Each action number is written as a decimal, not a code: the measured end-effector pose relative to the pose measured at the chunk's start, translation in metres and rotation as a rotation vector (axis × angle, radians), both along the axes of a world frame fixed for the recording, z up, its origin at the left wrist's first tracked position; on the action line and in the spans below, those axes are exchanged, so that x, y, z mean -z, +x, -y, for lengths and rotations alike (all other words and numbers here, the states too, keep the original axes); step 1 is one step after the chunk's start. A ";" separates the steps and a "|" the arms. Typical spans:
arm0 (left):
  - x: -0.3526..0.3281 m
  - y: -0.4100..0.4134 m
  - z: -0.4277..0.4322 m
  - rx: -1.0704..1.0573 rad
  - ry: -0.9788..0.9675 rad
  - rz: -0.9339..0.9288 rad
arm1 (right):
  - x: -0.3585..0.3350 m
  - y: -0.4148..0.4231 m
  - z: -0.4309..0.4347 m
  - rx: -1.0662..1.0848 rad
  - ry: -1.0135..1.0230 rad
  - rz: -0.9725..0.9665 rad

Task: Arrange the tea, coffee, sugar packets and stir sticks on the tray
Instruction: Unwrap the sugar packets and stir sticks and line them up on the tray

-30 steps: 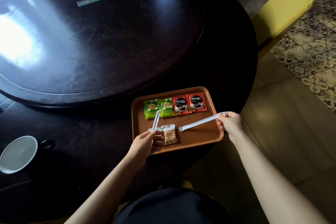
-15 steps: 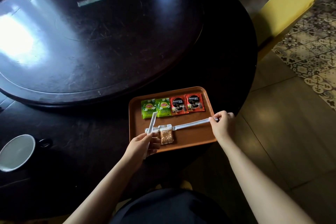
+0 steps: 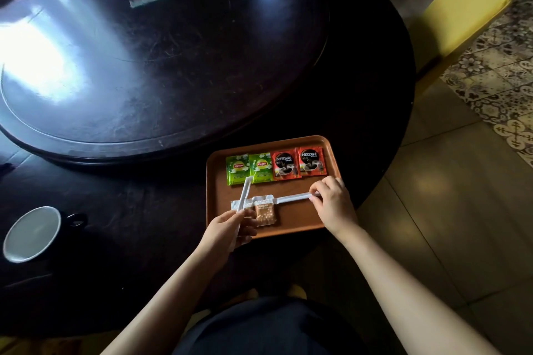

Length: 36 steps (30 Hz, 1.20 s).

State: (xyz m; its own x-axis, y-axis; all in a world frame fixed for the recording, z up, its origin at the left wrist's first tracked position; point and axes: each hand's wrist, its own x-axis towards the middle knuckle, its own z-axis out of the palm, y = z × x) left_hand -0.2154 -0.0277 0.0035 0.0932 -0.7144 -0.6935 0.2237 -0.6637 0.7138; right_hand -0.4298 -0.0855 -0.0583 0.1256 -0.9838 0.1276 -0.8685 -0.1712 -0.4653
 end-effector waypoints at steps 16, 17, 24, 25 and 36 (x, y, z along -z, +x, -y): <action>-0.010 -0.007 -0.003 0.142 -0.007 -0.017 | -0.025 0.022 0.003 0.094 0.268 0.479; -0.012 -0.009 -0.003 0.175 -0.016 -0.004 | -0.035 0.028 0.003 0.074 0.383 0.622; -0.008 -0.013 -0.003 0.376 -0.094 0.020 | -0.063 0.033 0.002 0.036 0.684 0.984; -0.006 -0.013 -0.003 0.358 -0.084 0.016 | -0.065 0.029 0.001 0.042 0.703 1.034; 0.006 -0.018 -0.001 0.335 -0.088 0.162 | -0.063 -0.005 -0.016 0.085 0.681 0.772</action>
